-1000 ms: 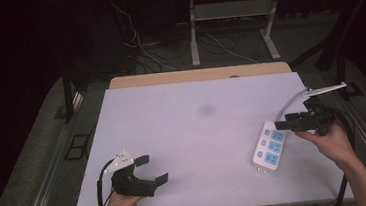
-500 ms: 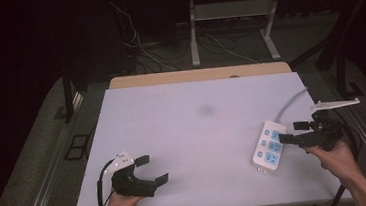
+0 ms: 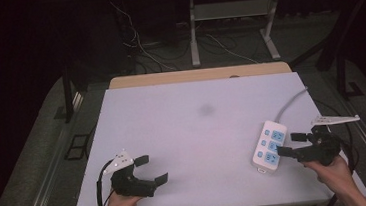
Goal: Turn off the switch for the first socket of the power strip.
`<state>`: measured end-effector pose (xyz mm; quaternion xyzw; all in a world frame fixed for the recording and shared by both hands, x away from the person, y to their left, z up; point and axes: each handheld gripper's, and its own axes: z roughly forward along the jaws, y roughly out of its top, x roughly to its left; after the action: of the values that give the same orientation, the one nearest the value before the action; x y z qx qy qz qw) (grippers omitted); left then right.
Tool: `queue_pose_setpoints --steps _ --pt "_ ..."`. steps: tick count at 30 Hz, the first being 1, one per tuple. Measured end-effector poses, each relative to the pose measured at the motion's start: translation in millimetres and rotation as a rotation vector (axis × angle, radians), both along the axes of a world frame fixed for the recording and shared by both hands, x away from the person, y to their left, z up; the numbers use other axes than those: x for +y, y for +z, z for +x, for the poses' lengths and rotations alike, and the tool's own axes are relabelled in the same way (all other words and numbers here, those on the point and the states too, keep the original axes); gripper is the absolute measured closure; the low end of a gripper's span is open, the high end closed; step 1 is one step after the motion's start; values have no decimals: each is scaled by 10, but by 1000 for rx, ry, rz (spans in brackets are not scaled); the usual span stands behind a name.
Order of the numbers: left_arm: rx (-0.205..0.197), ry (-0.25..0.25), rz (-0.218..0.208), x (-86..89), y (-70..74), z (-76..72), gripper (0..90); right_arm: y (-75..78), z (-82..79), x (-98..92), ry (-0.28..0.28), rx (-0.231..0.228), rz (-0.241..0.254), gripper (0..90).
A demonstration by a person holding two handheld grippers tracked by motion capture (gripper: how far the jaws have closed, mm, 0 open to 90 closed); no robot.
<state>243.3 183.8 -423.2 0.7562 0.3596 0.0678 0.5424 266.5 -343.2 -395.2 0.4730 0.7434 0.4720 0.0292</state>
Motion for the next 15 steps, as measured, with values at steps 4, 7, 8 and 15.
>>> queue_pose_setpoints --steps 4,7,8,15 --pt "-3 -2 3 2 1 -1 0 -93 -63 48 -1 -13 5 2" --pt "-2 -2 3 3 0 -1 0 -163 -101 91 3 -21 5 2" --pt "-2 -2 3 3 0 -1 0 -184 -114 106 5 -23 3 2" --pt "-2 -2 4 3 -3 -1 0 -314 -189 198 19 -43 -7 2"
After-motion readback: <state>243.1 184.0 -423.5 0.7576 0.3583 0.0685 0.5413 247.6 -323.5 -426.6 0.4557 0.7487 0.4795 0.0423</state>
